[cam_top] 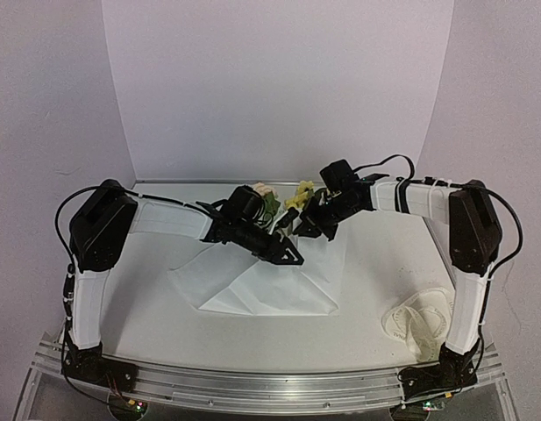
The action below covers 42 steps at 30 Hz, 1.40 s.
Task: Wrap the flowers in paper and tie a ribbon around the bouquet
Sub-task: Fold the one-fourth-folded wrapping paper at the center of the board.
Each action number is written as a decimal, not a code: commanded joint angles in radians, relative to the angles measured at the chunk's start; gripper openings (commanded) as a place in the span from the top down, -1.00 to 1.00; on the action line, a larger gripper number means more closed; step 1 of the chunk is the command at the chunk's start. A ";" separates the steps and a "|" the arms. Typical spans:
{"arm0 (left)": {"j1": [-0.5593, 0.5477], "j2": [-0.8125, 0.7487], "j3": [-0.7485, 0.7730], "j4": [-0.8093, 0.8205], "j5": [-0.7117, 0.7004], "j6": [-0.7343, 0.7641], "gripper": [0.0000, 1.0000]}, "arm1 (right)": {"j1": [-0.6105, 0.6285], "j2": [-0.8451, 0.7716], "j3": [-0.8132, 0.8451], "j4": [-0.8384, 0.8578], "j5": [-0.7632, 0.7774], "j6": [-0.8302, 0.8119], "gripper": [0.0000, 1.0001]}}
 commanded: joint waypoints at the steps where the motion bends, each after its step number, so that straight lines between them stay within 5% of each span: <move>1: -0.001 -0.015 0.065 -0.031 -0.015 0.024 -0.02 | -0.005 0.014 0.042 -0.012 0.000 -0.015 1.00; 9: -0.001 0.038 0.117 -0.058 -0.037 0.002 0.37 | -0.005 0.007 0.046 -0.031 0.014 -0.033 1.00; 19: -0.001 0.070 0.173 -0.136 -0.069 0.010 0.45 | -0.005 0.012 0.059 -0.044 0.020 -0.044 1.00; 24: -0.001 0.068 0.167 -0.130 -0.104 -0.010 0.98 | -0.003 -0.001 0.051 -0.051 0.033 -0.060 1.00; 31: -0.001 0.048 0.107 -0.067 -0.133 -0.075 1.00 | -0.003 -0.103 -0.029 -0.053 0.103 -0.128 -0.02; 34: 0.000 0.035 0.063 -0.022 -0.150 -0.116 1.00 | -0.003 -0.183 -0.105 -0.049 0.142 -0.165 -0.26; 38: 0.000 0.025 0.010 0.037 -0.171 -0.173 0.99 | 0.001 -0.297 -0.273 0.025 0.157 -0.170 -0.25; 42: -0.001 0.008 -0.039 0.098 -0.185 -0.213 1.00 | 0.014 -0.393 -0.469 0.173 0.125 -0.145 0.01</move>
